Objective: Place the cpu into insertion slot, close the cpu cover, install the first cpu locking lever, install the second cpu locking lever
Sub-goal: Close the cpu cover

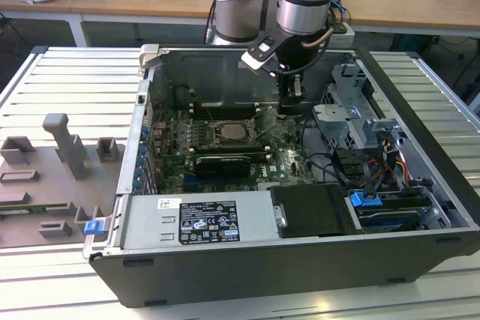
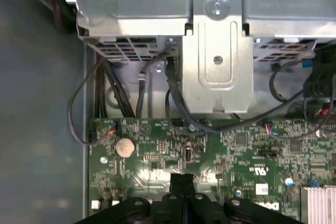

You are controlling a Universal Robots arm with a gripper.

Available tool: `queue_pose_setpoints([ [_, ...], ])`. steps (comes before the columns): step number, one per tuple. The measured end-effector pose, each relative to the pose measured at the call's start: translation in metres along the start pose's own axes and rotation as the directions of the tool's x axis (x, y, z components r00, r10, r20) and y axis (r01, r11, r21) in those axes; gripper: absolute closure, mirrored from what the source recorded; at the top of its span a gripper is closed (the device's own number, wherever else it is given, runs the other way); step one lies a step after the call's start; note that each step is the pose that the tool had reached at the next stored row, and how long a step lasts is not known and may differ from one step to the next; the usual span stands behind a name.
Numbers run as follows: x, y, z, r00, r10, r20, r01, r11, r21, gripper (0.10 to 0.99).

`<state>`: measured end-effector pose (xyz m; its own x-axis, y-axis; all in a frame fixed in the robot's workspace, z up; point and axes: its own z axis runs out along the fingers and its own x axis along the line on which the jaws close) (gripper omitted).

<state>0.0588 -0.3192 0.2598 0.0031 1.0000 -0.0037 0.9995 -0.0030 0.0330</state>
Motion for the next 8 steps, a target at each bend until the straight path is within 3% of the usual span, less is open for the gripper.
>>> queue_pose_setpoints([
  [8, 0.0, 0.0078, 0.0033, 1.0, 0.0, 0.0004, 0.0, 0.9999, 0.017, 0.98],
])
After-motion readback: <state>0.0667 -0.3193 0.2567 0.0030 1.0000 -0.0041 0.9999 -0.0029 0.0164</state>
